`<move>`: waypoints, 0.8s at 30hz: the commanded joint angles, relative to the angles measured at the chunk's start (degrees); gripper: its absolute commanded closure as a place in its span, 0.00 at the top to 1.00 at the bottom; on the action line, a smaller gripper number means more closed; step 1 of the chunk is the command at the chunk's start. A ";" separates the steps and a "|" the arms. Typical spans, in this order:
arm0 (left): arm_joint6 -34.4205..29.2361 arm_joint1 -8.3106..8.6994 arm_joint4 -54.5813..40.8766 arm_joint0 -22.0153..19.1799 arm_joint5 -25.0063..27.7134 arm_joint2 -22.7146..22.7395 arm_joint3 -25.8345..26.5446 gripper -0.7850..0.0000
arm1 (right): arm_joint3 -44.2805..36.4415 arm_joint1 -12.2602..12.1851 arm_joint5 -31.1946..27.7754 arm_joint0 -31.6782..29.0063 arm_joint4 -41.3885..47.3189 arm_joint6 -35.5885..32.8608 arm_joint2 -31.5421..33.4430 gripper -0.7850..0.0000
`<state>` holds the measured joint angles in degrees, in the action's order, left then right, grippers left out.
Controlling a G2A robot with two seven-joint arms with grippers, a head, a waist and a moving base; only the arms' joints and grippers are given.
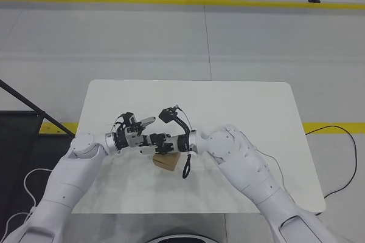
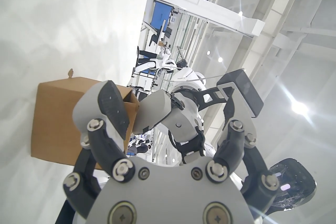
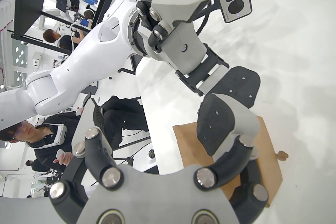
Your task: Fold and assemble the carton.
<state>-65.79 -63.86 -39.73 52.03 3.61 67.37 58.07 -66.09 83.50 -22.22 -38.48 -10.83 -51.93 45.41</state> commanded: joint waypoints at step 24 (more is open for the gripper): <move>-1.95 0.58 -2.99 0.90 0.75 4.16 -1.06 1.00 | -1.28 -0.22 5.60 -0.37 -2.75 -0.04 0.08 1.00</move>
<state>-67.59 -63.29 -42.93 52.94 4.31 71.55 56.98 -67.46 83.24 -17.04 -38.94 -13.50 -51.98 45.58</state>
